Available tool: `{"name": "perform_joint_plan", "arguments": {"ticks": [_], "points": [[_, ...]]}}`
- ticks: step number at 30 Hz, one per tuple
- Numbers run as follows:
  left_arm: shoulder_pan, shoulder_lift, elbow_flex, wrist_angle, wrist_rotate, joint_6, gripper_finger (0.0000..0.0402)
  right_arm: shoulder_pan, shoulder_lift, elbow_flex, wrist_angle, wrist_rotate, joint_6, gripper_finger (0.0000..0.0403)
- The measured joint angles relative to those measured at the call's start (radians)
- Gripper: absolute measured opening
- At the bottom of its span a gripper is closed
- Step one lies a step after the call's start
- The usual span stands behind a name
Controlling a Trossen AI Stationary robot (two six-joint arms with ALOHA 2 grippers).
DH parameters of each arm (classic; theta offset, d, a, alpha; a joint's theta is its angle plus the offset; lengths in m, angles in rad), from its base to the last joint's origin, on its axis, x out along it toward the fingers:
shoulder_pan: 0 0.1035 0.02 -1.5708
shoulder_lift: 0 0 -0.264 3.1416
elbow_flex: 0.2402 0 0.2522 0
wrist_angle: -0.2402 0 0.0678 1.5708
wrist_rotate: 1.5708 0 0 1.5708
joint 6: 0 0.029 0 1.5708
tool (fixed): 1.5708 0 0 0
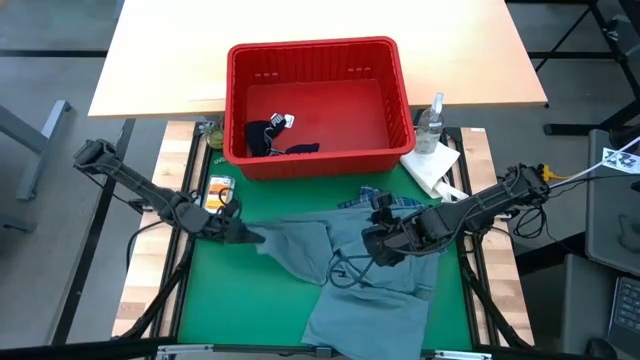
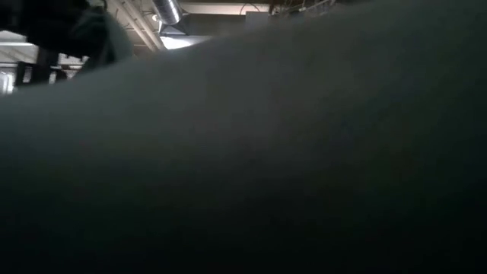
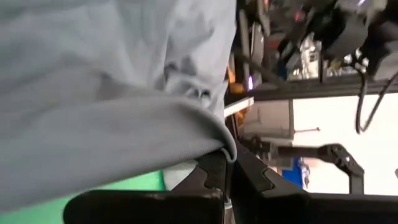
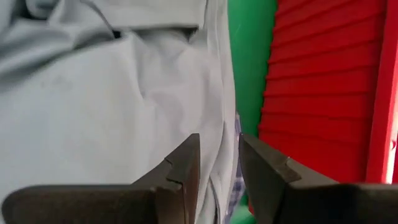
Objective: Fold Laundry from Bin
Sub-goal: Fold the blue pants on top of the blue shirt
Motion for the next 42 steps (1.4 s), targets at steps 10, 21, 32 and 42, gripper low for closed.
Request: {"name": "perform_joint_plan", "arguments": {"ticks": [10,21,32,42], "points": [[0.172,0.206,0.028,0.334,0.051,0.247,0.0000,0.000,0.000,0.000,0.104,0.000,0.002,0.0111],[0.338,0.613,0.514,0.235,0.362,0.610,0.0000,0.000,-0.097,0.001,0.086,-0.001,0.076,0.0111],[0.372,1.100,1.049,0.143,0.590,0.707,0.0000,0.001,-0.338,0.001,0.054,0.003,0.101,0.0111],[0.340,1.484,1.544,0.138,0.760,0.706,0.0000,0.001,-0.463,0.002,0.003,0.046,0.100,0.0111]]}}
